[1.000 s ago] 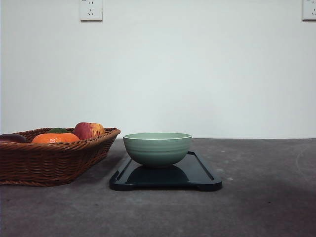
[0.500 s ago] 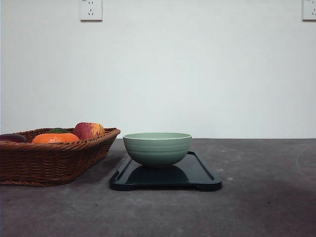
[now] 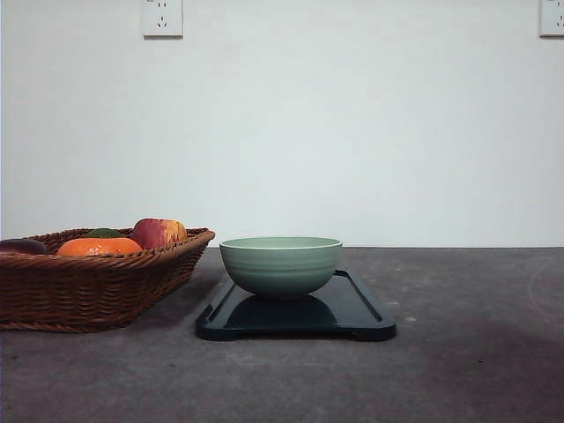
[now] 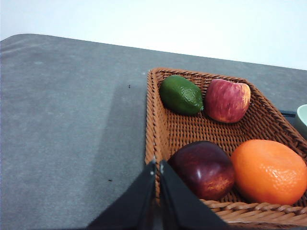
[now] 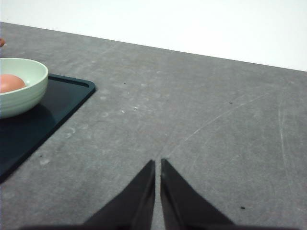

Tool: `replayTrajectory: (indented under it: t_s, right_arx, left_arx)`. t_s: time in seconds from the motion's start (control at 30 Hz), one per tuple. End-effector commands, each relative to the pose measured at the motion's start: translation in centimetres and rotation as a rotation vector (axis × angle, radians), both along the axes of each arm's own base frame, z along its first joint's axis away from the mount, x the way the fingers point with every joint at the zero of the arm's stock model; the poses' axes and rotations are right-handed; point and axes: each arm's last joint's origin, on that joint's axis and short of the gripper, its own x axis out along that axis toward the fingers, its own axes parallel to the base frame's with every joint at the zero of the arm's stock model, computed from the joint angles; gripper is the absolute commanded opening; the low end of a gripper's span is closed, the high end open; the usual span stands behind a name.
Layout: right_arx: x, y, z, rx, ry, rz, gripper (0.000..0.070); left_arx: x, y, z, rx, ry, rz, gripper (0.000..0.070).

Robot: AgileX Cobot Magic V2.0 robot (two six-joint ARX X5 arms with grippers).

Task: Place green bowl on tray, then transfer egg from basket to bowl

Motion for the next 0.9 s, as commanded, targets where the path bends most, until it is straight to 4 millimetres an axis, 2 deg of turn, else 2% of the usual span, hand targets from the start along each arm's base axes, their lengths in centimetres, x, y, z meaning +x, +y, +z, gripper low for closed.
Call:
replayTrajectory:
  t_s: [0.0,0.87]
  right_arx:
    - [0.02,0.00,-0.08,0.014,0.001,-0.002,0.0013]
    - [0.02,0.00,-0.08,0.014,0.001,-0.002,0.0013]
  left_arx:
    - [0.08,0.01,-0.68,0.007,0.022,0.000,0.0000]
    - [0.08,0.01,-0.68,0.007,0.022,0.000,0.0000]
